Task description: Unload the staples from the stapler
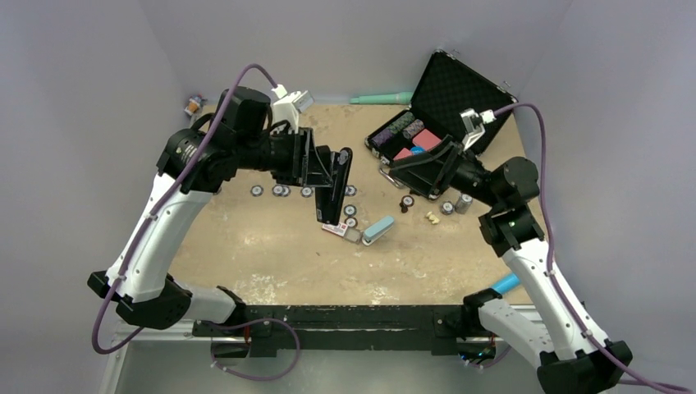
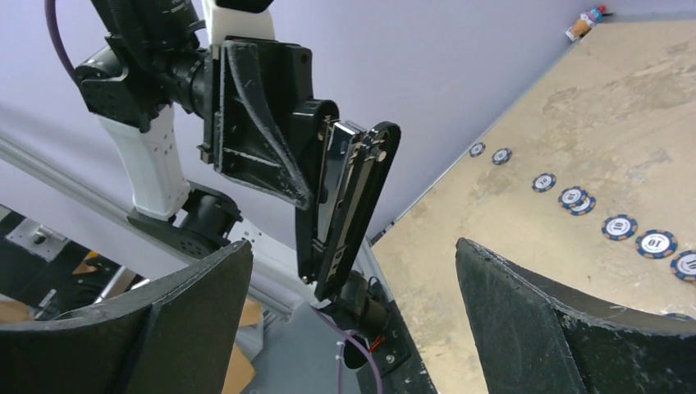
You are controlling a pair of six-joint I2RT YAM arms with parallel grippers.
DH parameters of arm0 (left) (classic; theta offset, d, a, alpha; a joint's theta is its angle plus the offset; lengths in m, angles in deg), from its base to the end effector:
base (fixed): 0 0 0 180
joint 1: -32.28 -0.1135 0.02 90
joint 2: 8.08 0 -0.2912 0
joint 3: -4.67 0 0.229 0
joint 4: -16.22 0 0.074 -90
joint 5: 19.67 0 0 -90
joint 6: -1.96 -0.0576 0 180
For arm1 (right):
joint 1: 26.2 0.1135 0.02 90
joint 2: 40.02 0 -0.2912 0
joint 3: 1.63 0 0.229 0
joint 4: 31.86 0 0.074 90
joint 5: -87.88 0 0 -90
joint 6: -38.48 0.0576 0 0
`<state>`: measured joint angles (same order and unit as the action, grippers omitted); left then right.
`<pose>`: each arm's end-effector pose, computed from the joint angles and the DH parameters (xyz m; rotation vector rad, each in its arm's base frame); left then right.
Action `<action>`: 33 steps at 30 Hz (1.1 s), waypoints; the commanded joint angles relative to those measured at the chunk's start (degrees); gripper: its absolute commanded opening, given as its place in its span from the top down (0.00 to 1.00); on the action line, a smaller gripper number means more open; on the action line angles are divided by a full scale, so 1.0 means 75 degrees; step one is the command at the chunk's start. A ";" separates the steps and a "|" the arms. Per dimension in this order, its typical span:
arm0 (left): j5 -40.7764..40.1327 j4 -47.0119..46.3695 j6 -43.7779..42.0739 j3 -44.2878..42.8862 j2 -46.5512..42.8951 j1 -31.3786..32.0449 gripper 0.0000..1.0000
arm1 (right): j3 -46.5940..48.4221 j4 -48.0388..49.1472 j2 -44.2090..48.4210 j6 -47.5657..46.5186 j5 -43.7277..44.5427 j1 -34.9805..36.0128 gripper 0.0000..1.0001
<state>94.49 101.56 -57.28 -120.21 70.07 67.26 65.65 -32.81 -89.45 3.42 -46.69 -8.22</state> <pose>0.1635 -0.1432 0.4863 0.3346 2.3838 -1.0557 0.1384 0.0874 0.4383 -0.2808 1.5217 1.5319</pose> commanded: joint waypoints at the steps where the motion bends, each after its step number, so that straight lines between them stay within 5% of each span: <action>1: 0.0975 -0.0905 0.0658 -0.0503 -0.0012 -0.0026 1.00 | 0.0367 0.0787 -0.0203 0.0229 0.0172 0.0266 0.01; 24: 0.2022 -0.3190 0.2063 -0.0920 0.0303 -0.0032 1.00 | 0.0983 0.2385 -0.1743 0.0789 -0.0248 0.2062 0.06; 30: 0.2098 -0.3451 0.2148 -0.0853 0.0288 -0.0033 1.00 | 0.1042 0.2656 -0.1887 0.0901 -0.0327 0.2235 0.31; 33: 0.2034 -0.3472 0.2117 -0.0729 0.0212 -0.0027 1.00 | 0.1036 0.2726 -0.1927 0.0891 -0.0404 0.2252 0.61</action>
<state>107.52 82.04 -43.21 -124.18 73.11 67.26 70.92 -16.09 -103.83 10.15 -48.31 8.37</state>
